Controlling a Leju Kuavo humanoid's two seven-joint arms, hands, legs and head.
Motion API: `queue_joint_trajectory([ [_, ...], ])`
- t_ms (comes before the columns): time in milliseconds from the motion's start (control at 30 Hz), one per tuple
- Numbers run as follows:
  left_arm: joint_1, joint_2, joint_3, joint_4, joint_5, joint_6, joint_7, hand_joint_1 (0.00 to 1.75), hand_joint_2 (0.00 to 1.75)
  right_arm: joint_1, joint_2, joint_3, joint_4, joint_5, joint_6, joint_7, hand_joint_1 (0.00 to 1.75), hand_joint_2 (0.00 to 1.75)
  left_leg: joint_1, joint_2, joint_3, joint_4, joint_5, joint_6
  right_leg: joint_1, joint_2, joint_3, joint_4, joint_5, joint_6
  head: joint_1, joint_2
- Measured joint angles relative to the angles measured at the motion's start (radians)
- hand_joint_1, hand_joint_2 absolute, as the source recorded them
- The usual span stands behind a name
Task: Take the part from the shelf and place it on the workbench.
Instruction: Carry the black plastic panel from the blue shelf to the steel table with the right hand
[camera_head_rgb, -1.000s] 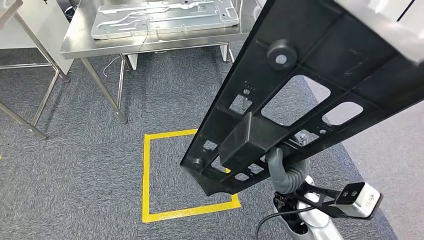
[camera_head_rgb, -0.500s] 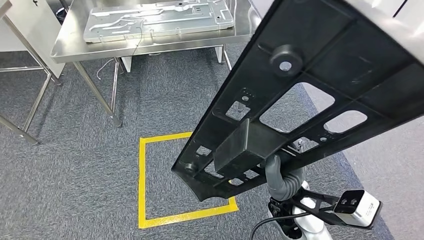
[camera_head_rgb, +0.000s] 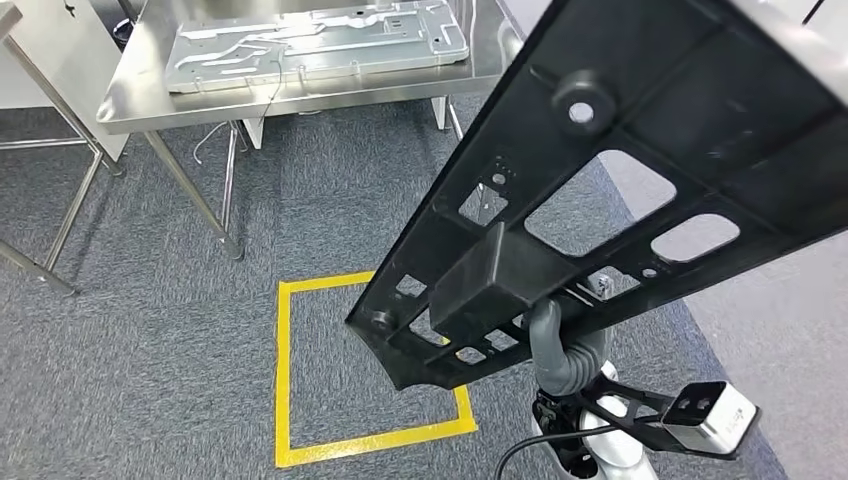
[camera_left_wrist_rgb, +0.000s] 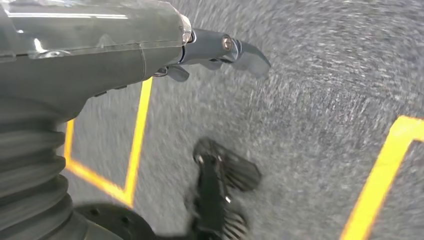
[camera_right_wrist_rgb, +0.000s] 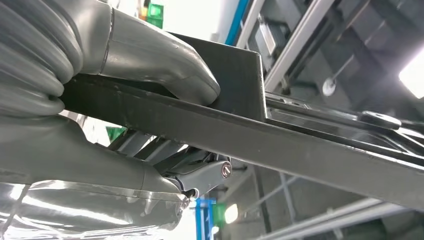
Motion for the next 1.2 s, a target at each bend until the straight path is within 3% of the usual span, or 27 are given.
queue_joint_trajectory([
  [67, 0.002, 0.002, -0.040, 0.000, 0.040, 0.004, 0.004, 0.00, 1.75, -0.010, 0.004, 0.002, 0.005, 0.002, -0.019, 0.000, 1.75, 1.75, 0.002, 0.000, -0.011, 0.035, -0.021, -0.010, -0.002, -0.010, 0.010, -0.007, -0.003, -0.014, 0.000, 0.000],
  [100, 0.003, 0.002, -0.055, 0.000, 0.045, 0.006, 0.006, 0.00, 1.75, -0.017, 0.006, 0.004, 0.009, 0.002, -0.030, 0.000, 1.75, 1.75, 0.003, 0.001, -0.035, 0.083, -0.043, -0.014, -0.002, -0.017, 0.015, -0.010, -0.006, -0.020, 0.000, 0.000],
  [167, 0.004, 0.002, -0.073, 0.000, 0.049, 0.008, 0.008, 0.00, 1.75, -0.031, 0.008, 0.012, 0.019, 0.001, -0.048, 0.000, 1.75, 1.75, 0.003, 0.002, -0.114, 0.223, -0.095, -0.020, 0.000, -0.030, 0.023, -0.011, -0.014, -0.028, 0.000, 0.000],
  [200, 0.006, 0.002, -0.079, 0.000, 0.050, 0.009, 0.008, 0.00, 1.75, -0.037, 0.009, 0.017, 0.025, 0.000, -0.056, 0.000, 1.75, 1.75, 0.004, 0.002, -0.151, 0.280, -0.107, -0.022, 0.002, -0.035, 0.027, -0.010, -0.018, -0.029, 0.000, 0.000],
  [233, 0.009, 0.002, -0.083, 0.000, 0.051, 0.010, 0.008, 0.00, 1.75, -0.042, 0.009, 0.023, 0.031, 0.000, -0.062, 0.000, 1.75, 1.75, 0.004, 0.003, -0.172, 0.301, -0.099, -0.022, 0.003, -0.040, 0.032, -0.010, -0.022, -0.030, 0.000, 0.000],
  [267, 0.012, 0.002, -0.087, 0.000, 0.052, 0.010, 0.009, 0.00, 1.75, -0.047, 0.010, 0.029, 0.036, -0.002, -0.068, 0.000, 1.75, 1.75, 0.003, 0.004, -0.173, 0.282, -0.070, -0.020, 0.004, -0.046, 0.039, -0.010, -0.028, -0.029, 0.000, 0.000],
  [333, 0.014, 0.002, -0.092, 0.000, 0.055, 0.010, 0.009, 0.00, 1.75, -0.059, 0.010, 0.040, 0.045, -0.008, -0.074, 0.000, 1.75, 1.75, 0.000, 0.027, -0.127, 0.151, 0.017, -0.011, 0.006, -0.060, 0.057, -0.010, -0.042, -0.025, 0.000, 0.000],
  [400, 0.011, 0.002, -0.096, 0.000, 0.058, 0.011, 0.010, 0.00, 1.75, -0.068, 0.010, 0.048, 0.051, -0.015, -0.075, 0.000, 1.75, 1.75, -0.010, 0.061, -0.083, 0.045, 0.060, 0.004, 0.012, -0.074, 0.070, -0.009, -0.055, -0.016, 0.000, 0.000],
  [433, 0.010, 0.002, -0.098, 0.000, 0.059, 0.011, 0.010, 0.00, 1.75, -0.072, 0.009, 0.051, 0.054, -0.019, -0.074, 0.000, 1.75, 1.75, -0.015, 0.070, -0.077, 0.028, 0.060, 0.011, 0.015, -0.081, 0.072, -0.009, -0.059, -0.010, 0.000, 0.000],
  [500, 0.010, 0.002, -0.100, 0.000, 0.059, 0.012, 0.010, 0.00, 1.75, -0.078, 0.009, 0.057, 0.058, -0.025, -0.070, 0.000, 1.75, 1.75, -0.016, 0.057, -0.078, 0.024, 0.057, 0.022, 0.017, -0.096, 0.075, -0.011, -0.066, 0.000, 0.000, 0.000],
  [567, 0.014, 0.002, -0.101, 0.000, 0.058, 0.013, 0.011, 0.00, 1.75, -0.083, 0.008, 0.061, 0.059, -0.037, -0.057, 0.000, 1.75, 1.75, -0.011, 0.043, -0.074, 0.017, 0.058, 0.032, 0.014, -0.078, 0.067, 0.014, -0.086, 0.011, 0.000, 0.000],
  [633, 0.014, 0.001, -0.102, 0.000, 0.056, 0.013, 0.011, 0.00, 1.75, -0.083, 0.006, 0.062, 0.058, -0.051, -0.042, -0.001, 1.75, 1.75, -0.008, 0.032, -0.070, 0.012, 0.057, 0.041, 0.008, -0.037, 0.014, 0.117, -0.135, 0.020, 0.000, 0.000],
  [700, 0.013, 0.001, -0.103, 0.000, 0.052, 0.013, 0.010, 0.00, 1.75, -0.079, 0.001, 0.062, 0.057, -0.056, -0.033, -0.001, 1.75, 1.75, -0.009, 0.022, -0.066, 0.012, 0.051, 0.045, 0.005, -0.020, -0.069, 0.252, -0.177, 0.025, 0.000, 0.000],
  [733, 0.013, 0.001, -0.103, 0.000, 0.050, 0.013, 0.009, 0.00, 1.75, -0.076, -0.001, 0.061, 0.057, -0.057, -0.029, -0.001, 1.75, 1.75, -0.009, 0.017, -0.062, 0.012, 0.047, 0.045, 0.004, -0.019, -0.097, 0.286, -0.173, 0.026, 0.000, 0.000],
  [767, 0.014, 0.001, -0.103, 0.000, 0.049, 0.013, 0.009, 0.00, 1.75, -0.074, -0.003, 0.061, 0.057, -0.057, -0.027, -0.001, 1.75, 1.75, -0.009, 0.012, -0.055, 0.013, 0.043, 0.044, 0.004, -0.018, -0.107, 0.282, -0.148, 0.027, 0.000, 0.000],
  [833, 0.015, 0.001, -0.104, 0.000, 0.047, 0.011, 0.007, 0.00, 1.75, -0.073, -0.005, 0.060, 0.057, -0.058, -0.023, -0.001, 1.75, 1.75, -0.008, 0.005, -0.038, 0.013, 0.031, 0.040, 0.003, -0.018, -0.072, 0.165, -0.055, 0.023, 0.000, 0.000],
  [900, 0.014, 0.000, -0.105, 0.000, 0.044, 0.010, 0.006, 0.00, 1.75, -0.073, -0.006, 0.060, 0.057, -0.059, -0.024, -0.001, 1.75, 1.75, -0.011, 0.000, -0.027, 0.015, 0.020, 0.031, 0.006, -0.017, -0.025, 0.047, 0.000, 0.013, 0.000, 0.000],
  [933, 0.014, 0.000, -0.105, 0.000, 0.042, 0.009, 0.006, 0.00, 1.75, -0.074, -0.006, 0.060, 0.056, -0.060, -0.025, -0.001, 1.75, 1.75, -0.012, -0.001, -0.026, 0.015, 0.016, 0.026, 0.008, -0.016, -0.016, 0.020, 0.004, 0.008, 0.000, 0.000],
  [1067, 0.013, 0.002, -0.106, 0.000, 0.038, 0.010, 0.005, 0.00, 1.75, -0.074, -0.008, 0.058, 0.054, -0.068, -0.028, -0.001, 1.75, 1.75, -0.010, 0.001, -0.024, 0.028, -0.002, 0.004, 0.006, -0.014, 0.000, -0.001, -0.006, -0.017, 0.000, 0.000],
  [1133, 0.013, 0.002, -0.106, 0.000, 0.036, 0.010, 0.004, 0.00, 1.75, -0.077, -0.009, 0.058, 0.053, -0.072, -0.028, -0.001, 1.75, 1.75, -0.007, 0.003, -0.065, 0.117, -0.044, -0.006, 0.002, -0.016, 0.015, -0.009, -0.011, -0.027, 0.000, 0.000],
  [1200, 0.014, 0.002, -0.106, 0.000, 0.034, 0.011, 0.004, 0.00, 1.75, -0.078, -0.009, 0.058, 0.053, -0.076, -0.029, -0.001, 1.75, 1.75, -0.003, 0.003, -0.145, 0.257, -0.091, -0.014, 0.003, -0.017, 0.024, -0.010, -0.019, -0.032, 0.000, 0.000],
])
